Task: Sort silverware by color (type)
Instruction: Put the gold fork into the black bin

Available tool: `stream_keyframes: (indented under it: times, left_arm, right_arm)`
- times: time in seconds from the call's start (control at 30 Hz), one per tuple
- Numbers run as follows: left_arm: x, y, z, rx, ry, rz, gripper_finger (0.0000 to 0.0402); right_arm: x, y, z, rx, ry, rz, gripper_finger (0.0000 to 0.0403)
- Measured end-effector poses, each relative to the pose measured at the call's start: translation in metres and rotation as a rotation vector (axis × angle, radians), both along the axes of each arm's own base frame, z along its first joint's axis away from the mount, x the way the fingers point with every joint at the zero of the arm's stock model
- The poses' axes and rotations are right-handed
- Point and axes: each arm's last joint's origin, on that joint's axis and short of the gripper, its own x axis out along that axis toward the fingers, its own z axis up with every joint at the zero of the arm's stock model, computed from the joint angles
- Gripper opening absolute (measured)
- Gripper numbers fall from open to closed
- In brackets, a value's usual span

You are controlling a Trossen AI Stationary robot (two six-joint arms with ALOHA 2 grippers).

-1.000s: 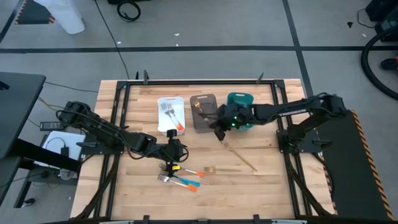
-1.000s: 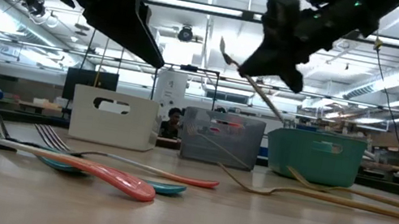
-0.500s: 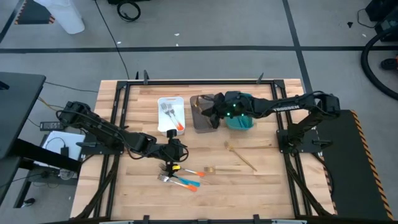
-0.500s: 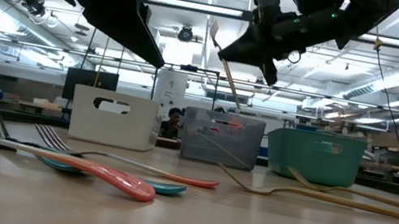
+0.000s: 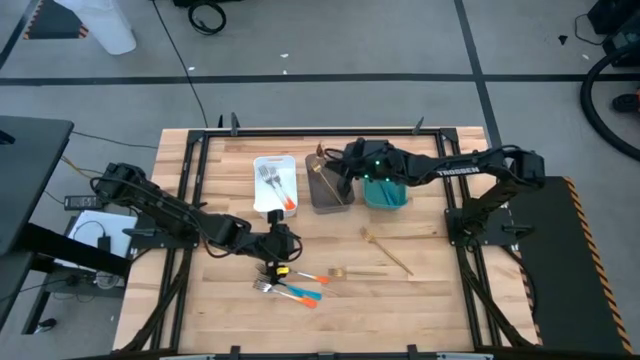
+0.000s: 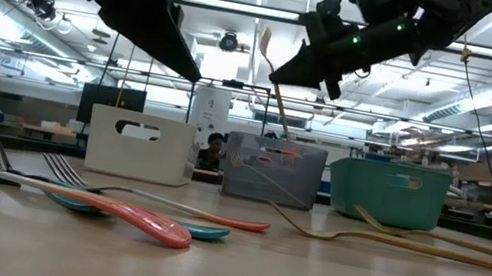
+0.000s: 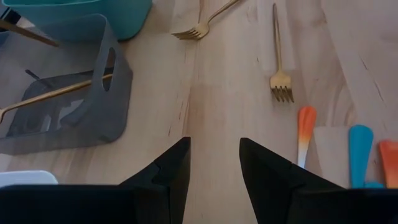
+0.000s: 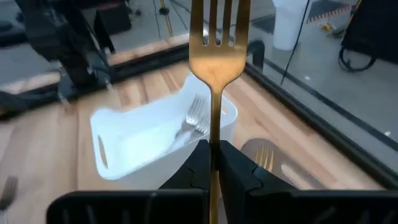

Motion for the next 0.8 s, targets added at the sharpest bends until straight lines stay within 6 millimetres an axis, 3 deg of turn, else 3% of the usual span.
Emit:
stream_keyframes:
  times: [0.23, 0.53, 0.8]
  left_arm:
    - [0.005, -0.002, 0.012, -0.01, -0.038, -0.004, 0.0146]
    - [0.004, -0.007, 0.013, -0.007, -0.034, -0.021, 0.0146]
    - [0.004, -0.006, 0.013, -0.007, -0.029, -0.018, 0.0146]
  right_arm:
    - [0.01, -0.001, -0.028, 0.042, 0.091, -0.004, 0.0023]
    - [0.018, -0.002, -0.062, 0.121, 0.185, -0.062, 0.0023]
    - [0.015, -0.008, -0.073, 0.214, 0.218, -0.135, 0.005]
